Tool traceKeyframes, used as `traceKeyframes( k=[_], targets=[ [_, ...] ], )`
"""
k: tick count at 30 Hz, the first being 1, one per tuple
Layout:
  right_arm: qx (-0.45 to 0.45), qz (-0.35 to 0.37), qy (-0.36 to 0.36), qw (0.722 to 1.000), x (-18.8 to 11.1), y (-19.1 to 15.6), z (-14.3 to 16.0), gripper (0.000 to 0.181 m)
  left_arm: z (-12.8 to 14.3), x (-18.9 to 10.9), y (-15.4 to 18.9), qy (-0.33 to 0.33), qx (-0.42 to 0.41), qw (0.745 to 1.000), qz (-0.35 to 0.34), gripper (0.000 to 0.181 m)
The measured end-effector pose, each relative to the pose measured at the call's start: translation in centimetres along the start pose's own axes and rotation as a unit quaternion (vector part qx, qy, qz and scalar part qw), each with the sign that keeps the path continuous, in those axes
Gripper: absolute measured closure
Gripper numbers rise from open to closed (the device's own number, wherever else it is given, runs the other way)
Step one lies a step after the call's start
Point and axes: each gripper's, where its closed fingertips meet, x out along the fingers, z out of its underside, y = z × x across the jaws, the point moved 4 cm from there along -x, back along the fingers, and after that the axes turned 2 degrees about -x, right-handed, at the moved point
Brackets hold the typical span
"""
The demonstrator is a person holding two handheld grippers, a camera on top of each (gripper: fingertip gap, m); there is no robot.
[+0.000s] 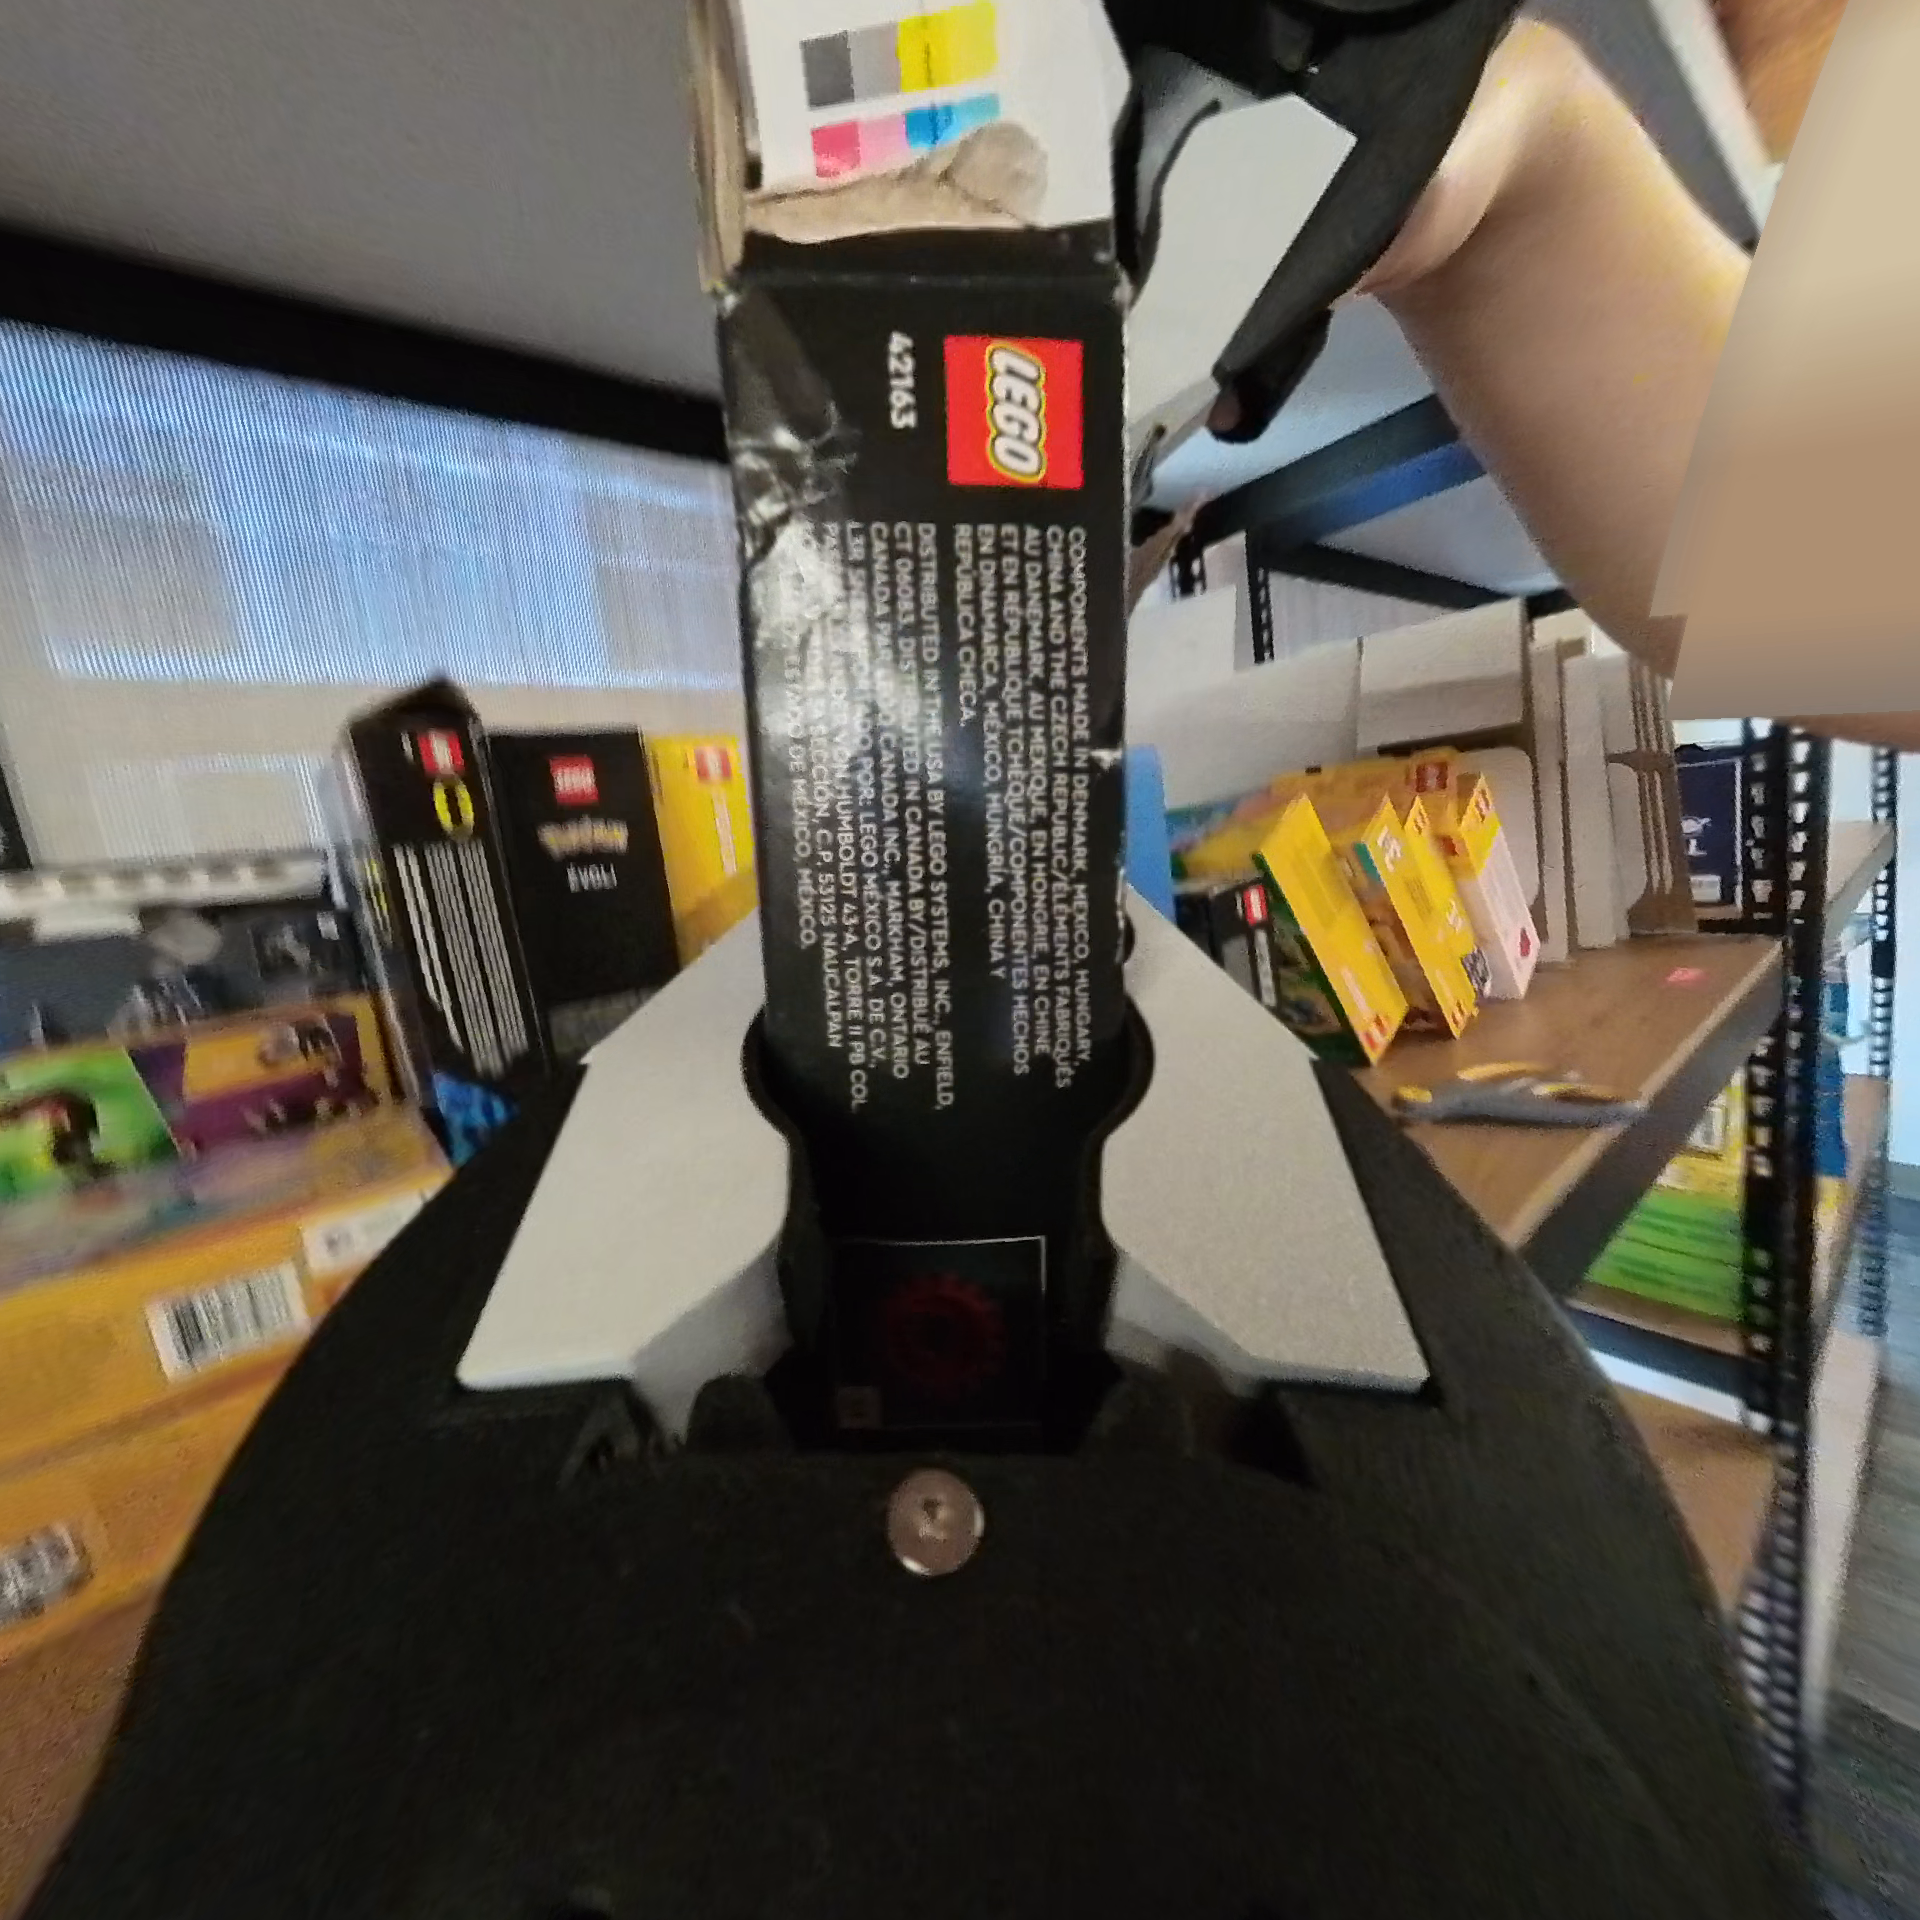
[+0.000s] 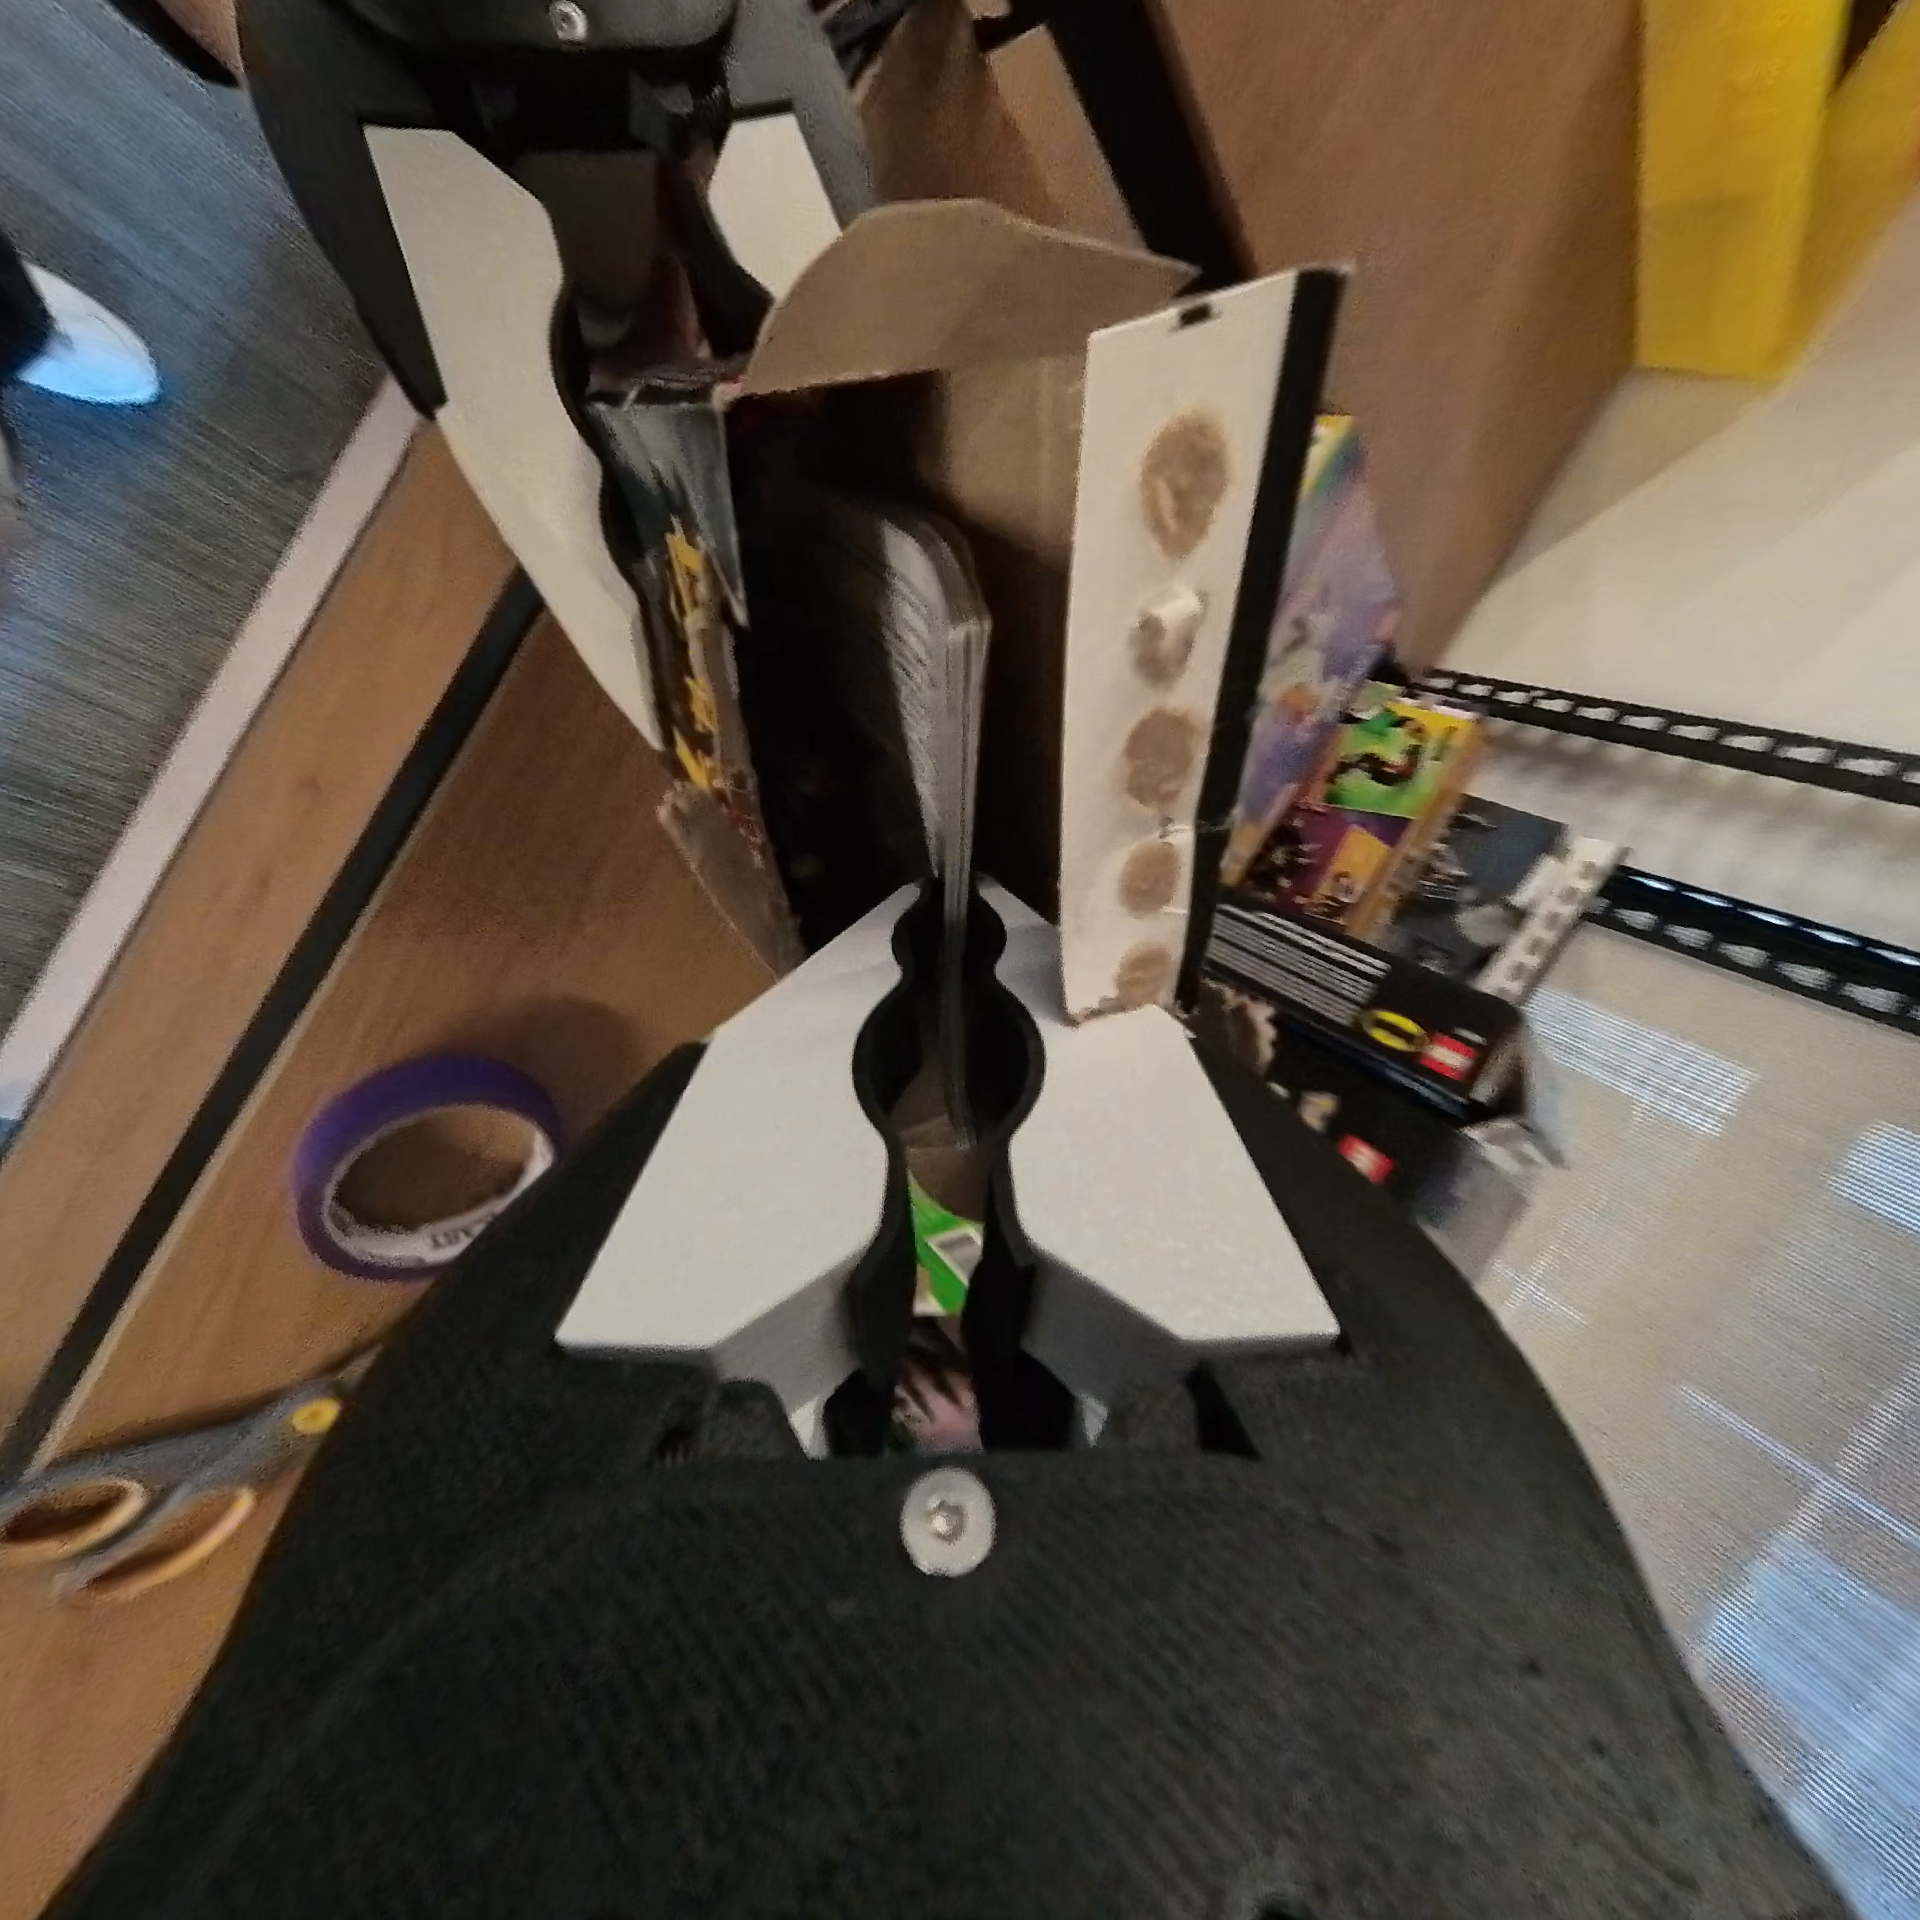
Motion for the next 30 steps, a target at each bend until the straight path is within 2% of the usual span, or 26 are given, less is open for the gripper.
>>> traceKeyframes(
  k=[2,7,12,15,19,23,27,30],
  targets=[
    [0.019,-0.026,0.015,0.999,2.0,-0.8,0.4,0.178,1.8,-0.9,0.1,-0.028,-0.026,0.999,-0.004,0.129],
    [0.049,-0.072,0.042,0.995,6.1,-2.5,0.9,0.179,5.2,-2.8,0.3,-0.085,-0.028,0.995,-0.033,0.129],
    [0.064,-0.096,0.045,0.992,8.8,-3.3,1.4,0.178,8.0,-3.7,0.1,-0.115,-0.038,0.992,-0.047,0.126],
    [0.067,-0.107,0.061,0.990,9.2,-3.6,1.0,0.178,9.3,-4.0,-0.5,-0.134,-0.061,0.988,-0.055,0.125],
    [0.057,-0.087,0.048,0.993,9.3,-3.2,0.8,0.178,9.5,-4.2,-0.8,-0.149,-0.057,0.986,-0.046,0.123],
    [0.038,-0.073,0.013,0.997,9.0,-2.7,0.9,0.179,9.0,-4.3,-1.3,-0.168,0.001,0.984,-0.051,0.120],
    [0.018,-0.060,-0.043,0.997,9.4,-2.0,1.6,0.179,7.8,-3.9,-1.8,-0.152,0.002,0.987,-0.042,0.127],
    [0.016,-0.064,-0.060,0.996,10.2,-2.0,2.0,0.179,7.9,-3.4,-2.2,-0.176,0.010,0.984,-0.023,0.129]
  ],
)
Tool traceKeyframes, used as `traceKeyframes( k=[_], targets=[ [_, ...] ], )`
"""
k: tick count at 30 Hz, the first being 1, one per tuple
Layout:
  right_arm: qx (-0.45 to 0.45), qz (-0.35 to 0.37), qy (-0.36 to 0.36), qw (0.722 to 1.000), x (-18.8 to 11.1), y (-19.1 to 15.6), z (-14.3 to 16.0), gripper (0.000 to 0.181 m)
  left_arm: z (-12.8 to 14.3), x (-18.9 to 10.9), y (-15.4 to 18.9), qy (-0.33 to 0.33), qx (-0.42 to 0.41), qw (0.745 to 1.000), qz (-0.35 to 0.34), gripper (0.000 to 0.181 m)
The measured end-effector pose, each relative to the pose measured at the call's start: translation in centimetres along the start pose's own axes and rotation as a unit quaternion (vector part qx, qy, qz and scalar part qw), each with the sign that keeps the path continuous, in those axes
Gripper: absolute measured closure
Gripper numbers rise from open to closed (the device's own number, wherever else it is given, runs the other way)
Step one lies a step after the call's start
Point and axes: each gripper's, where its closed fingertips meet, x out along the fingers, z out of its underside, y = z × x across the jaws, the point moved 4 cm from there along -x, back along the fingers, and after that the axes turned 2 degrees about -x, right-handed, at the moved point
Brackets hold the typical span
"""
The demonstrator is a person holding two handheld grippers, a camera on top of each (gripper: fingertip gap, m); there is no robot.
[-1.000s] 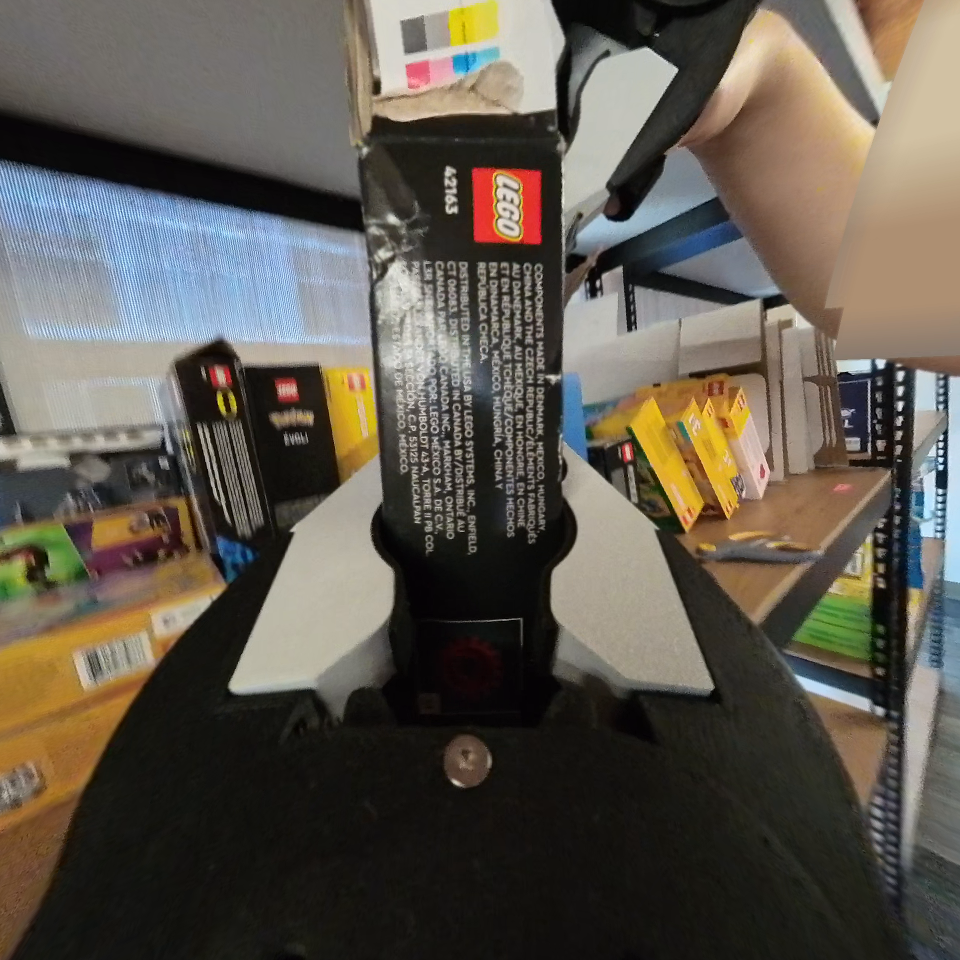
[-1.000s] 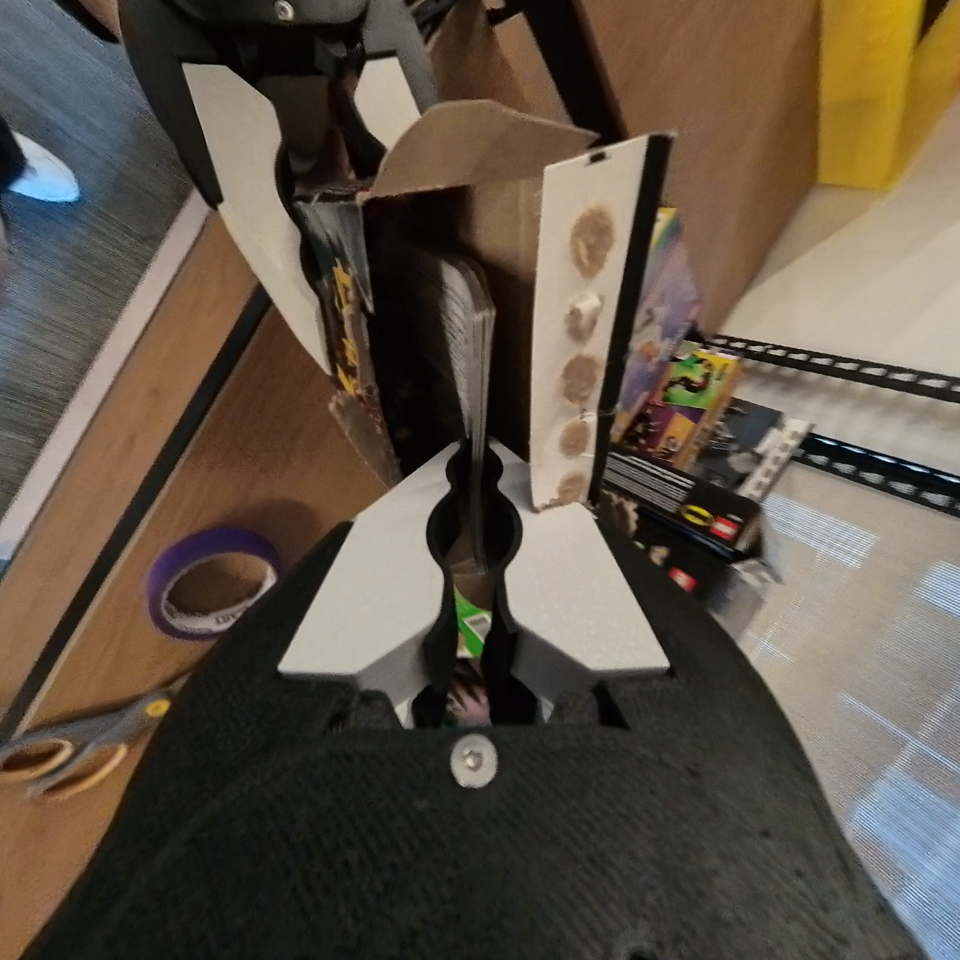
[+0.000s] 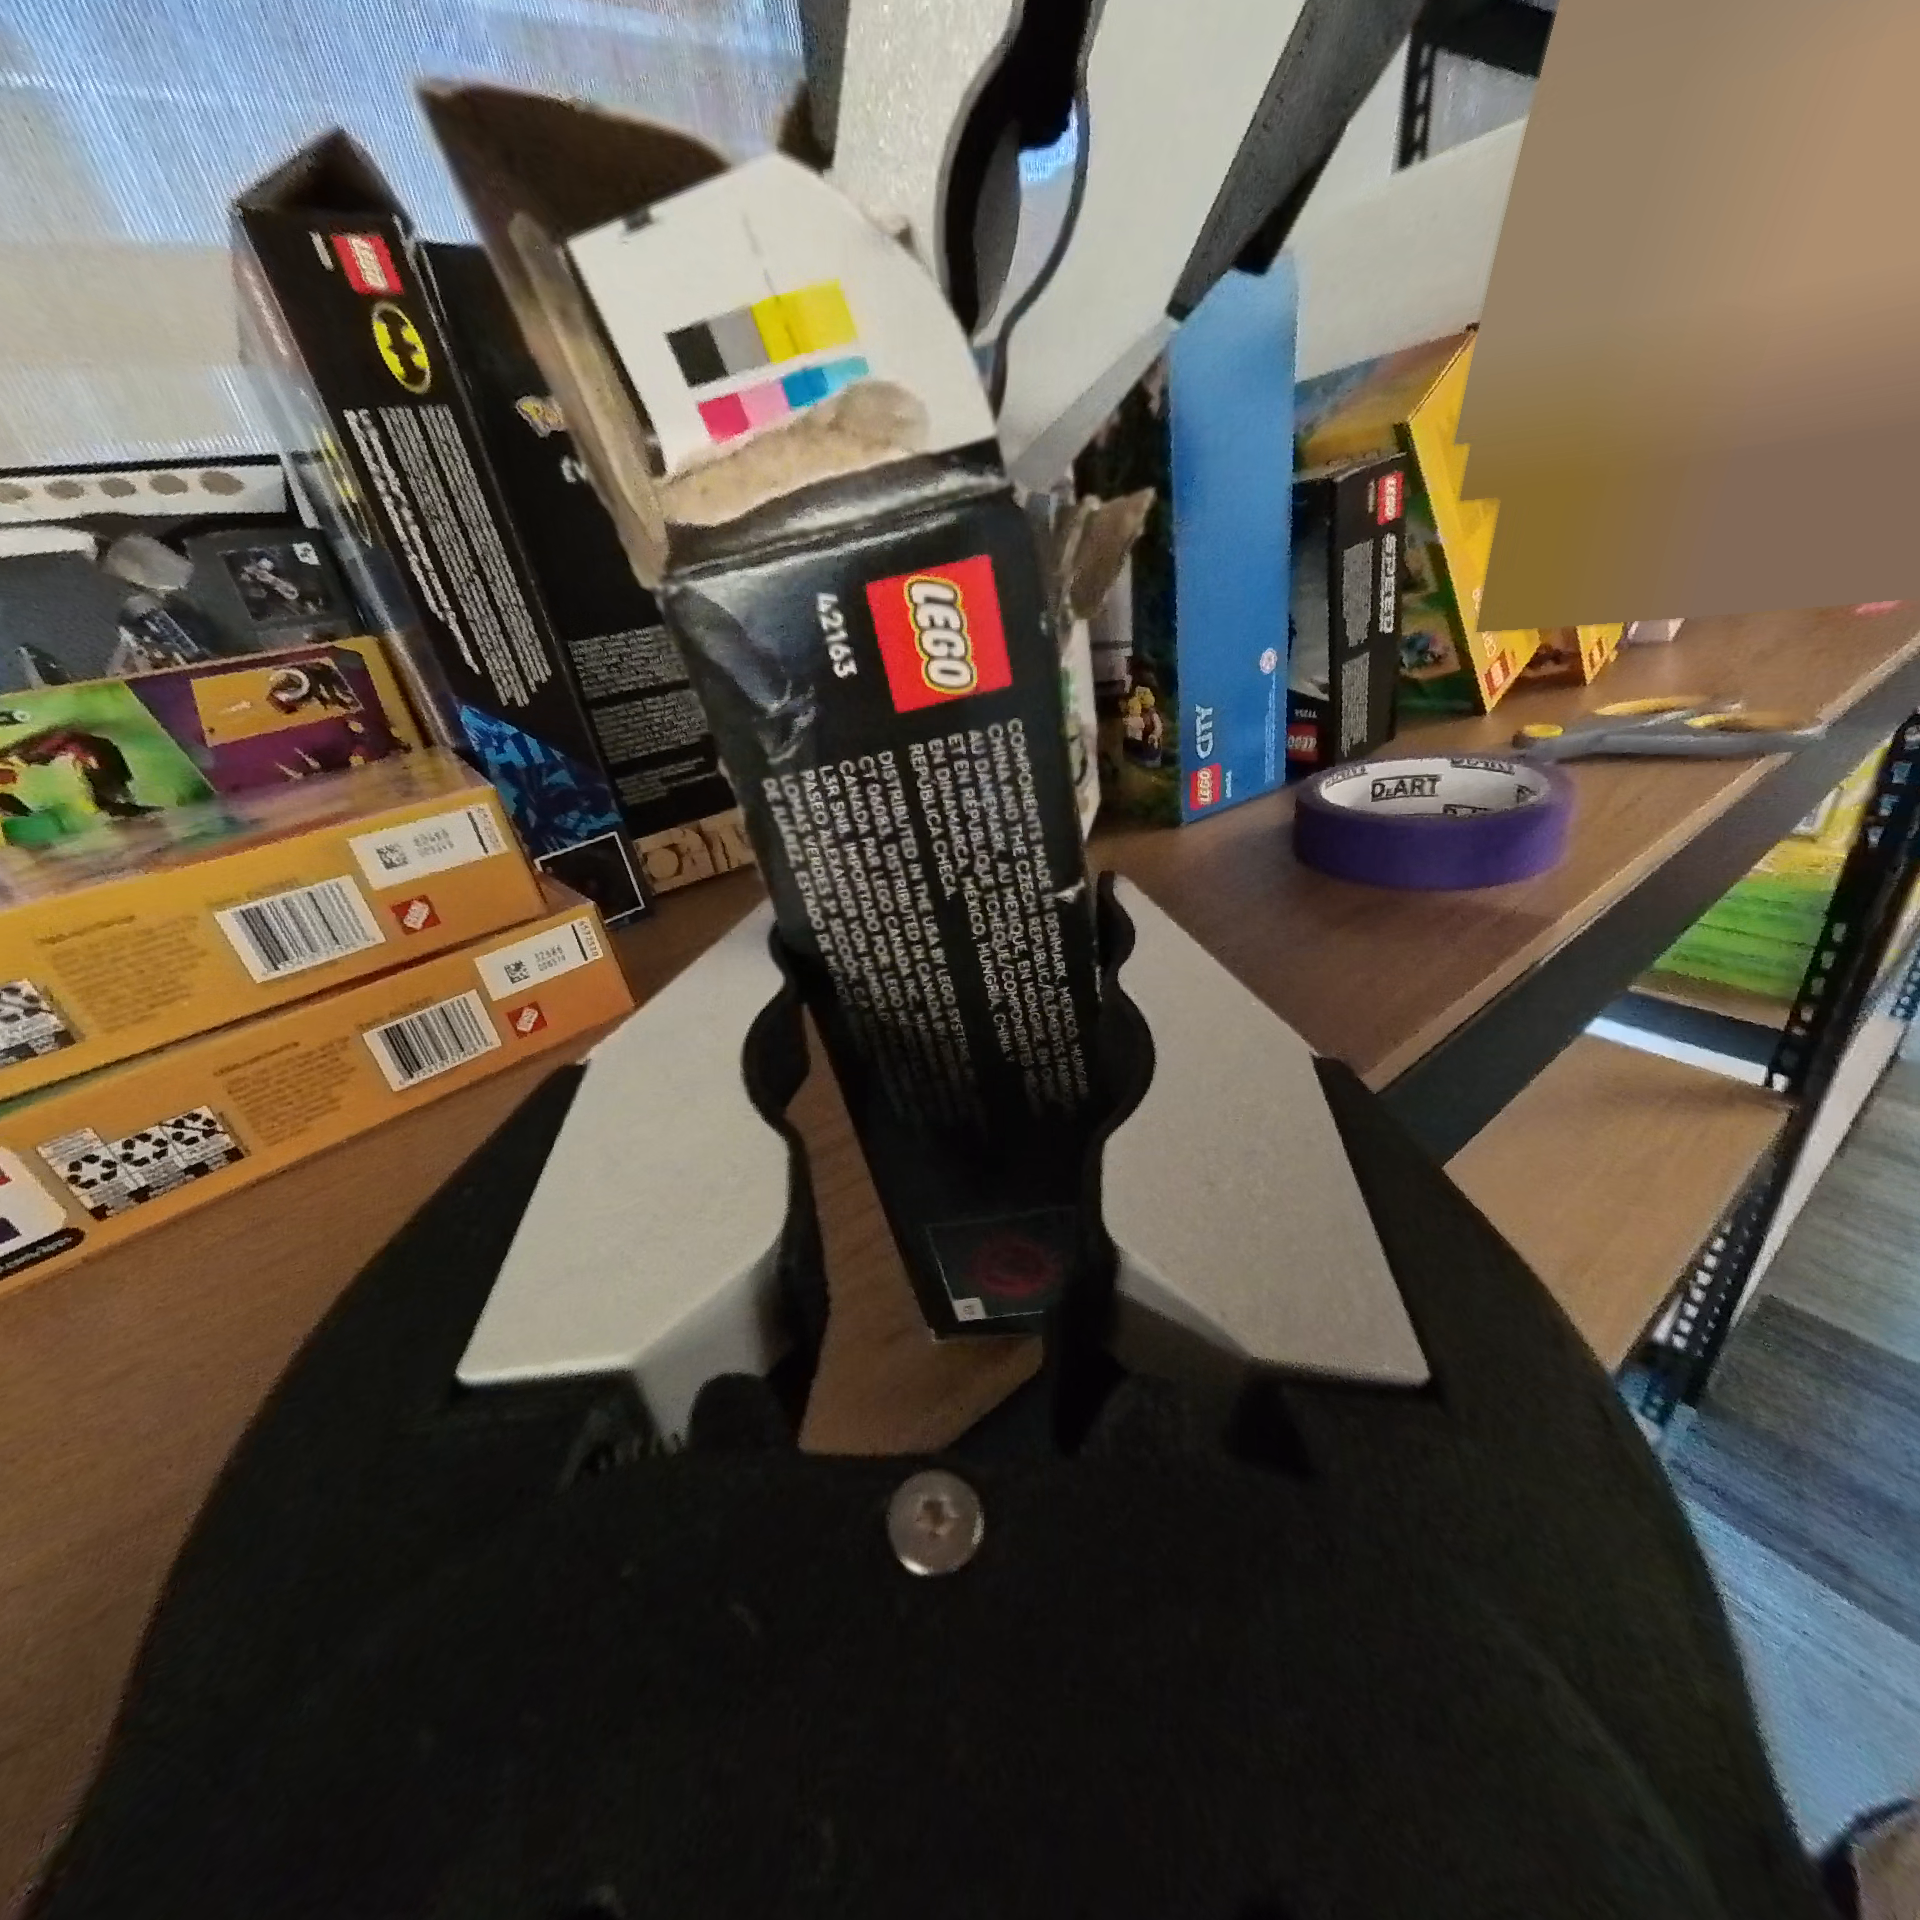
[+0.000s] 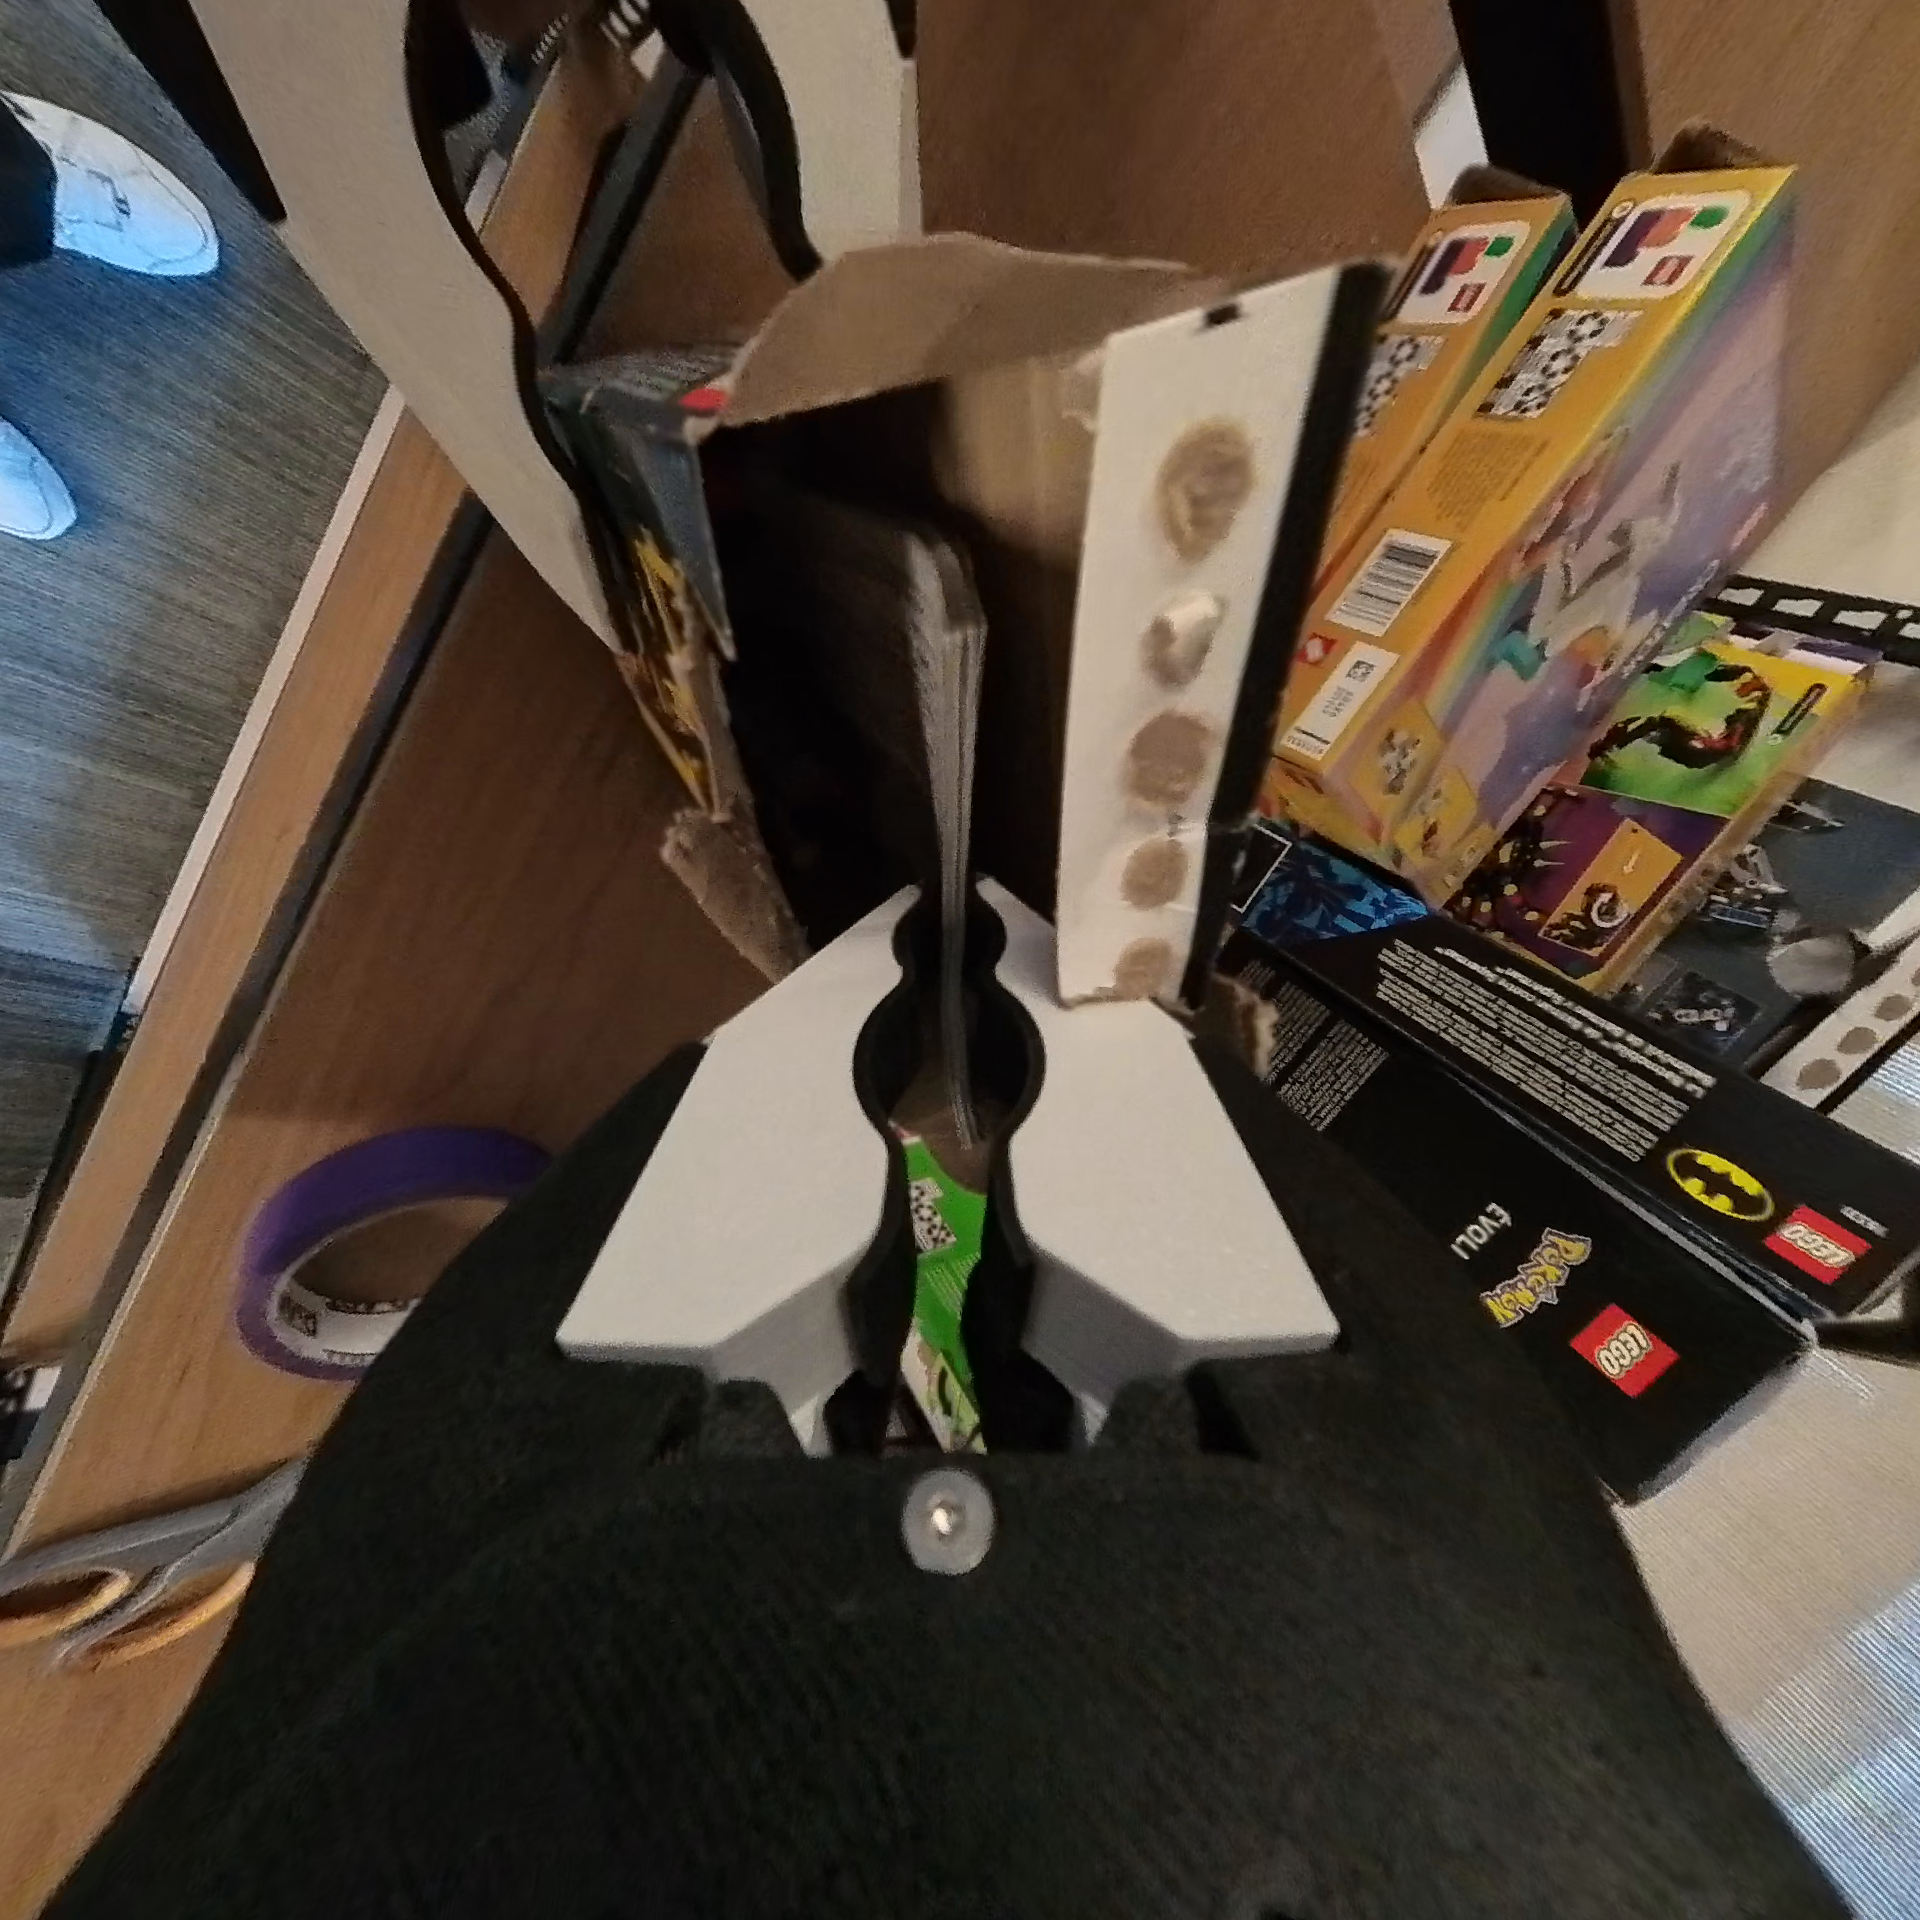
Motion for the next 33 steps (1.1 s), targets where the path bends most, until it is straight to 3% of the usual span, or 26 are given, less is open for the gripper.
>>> traceKeyframes(
  k=[5,7,8,13,15,17,18,19,21,25,29,31,33],
  targets=[
    [0.037,-0.003,0.036,0.999,0.6,0.9,0.6,0.178,-0.1,0.5,-0.1,-0.004,-0.030,1.000,-0.009,0.132],
    [0.055,0.023,0.053,0.997,0.1,1.1,1.2,0.164,-0.1,0.7,0.4,-0.001,-0.013,1.000,-0.025,0.132],
    [0.064,0.040,0.063,0.995,-0.4,1.0,1.7,0.153,0.0,0.9,0.7,0.000,-0.005,0.999,-0.031,0.132],
    [0.150,0.135,0.186,0.962,-5.3,-0.8,3.6,0.144,0.0,1.2,1.1,-0.001,-0.013,0.998,-0.056,0.131],
    [0.253,0.177,0.263,0.914,-7.0,-1.8,4.7,0.126,-0.1,1.3,1.2,0.000,-0.032,0.997,-0.066,0.132],
    [0.366,0.176,0.394,0.825,-7.6,-3.3,4.5,0.100,-0.2,1.5,1.6,0.003,-0.048,0.995,-0.082,0.131],
    [0.414,0.173,0.451,0.771,-7.1,-4.0,4.3,0.077,-0.3,1.6,2.0,0.005,-0.052,0.995,-0.085,0.131],
    [0.442,0.178,0.477,0.738,-6.0,-4.5,4.3,0.053,-0.4,1.8,2.4,0.004,-0.053,0.995,-0.084,0.130],
    [0.483,0.199,0.458,0.719,-2.4,-5.2,4.7,0.041,-0.3,2.3,3.3,-0.005,-0.050,0.996,-0.076,0.126],
    [0.554,0.140,0.476,0.669,1.6,-5.5,3.8,0.047,-0.2,3.2,5.0,-0.025,-0.075,0.997,-0.005,0.114],
    [0.537,0.143,0.478,0.680,2.6,-6.7,4.3,0.064,-0.6,1.8,5.0,-0.042,-0.034,0.998,0.039,0.123],
    [0.530,0.155,0.462,0.694,2.8,-7.5,4.8,0.069,-2.4,0.8,3.7,-0.018,-0.036,0.999,0.026,0.125],
    [0.538,0.167,0.460,0.686,2.7,-8.0,5.1,0.072,-4.8,0.6,2.7,0.001,-0.034,0.999,0.026,0.120]
  ],
)
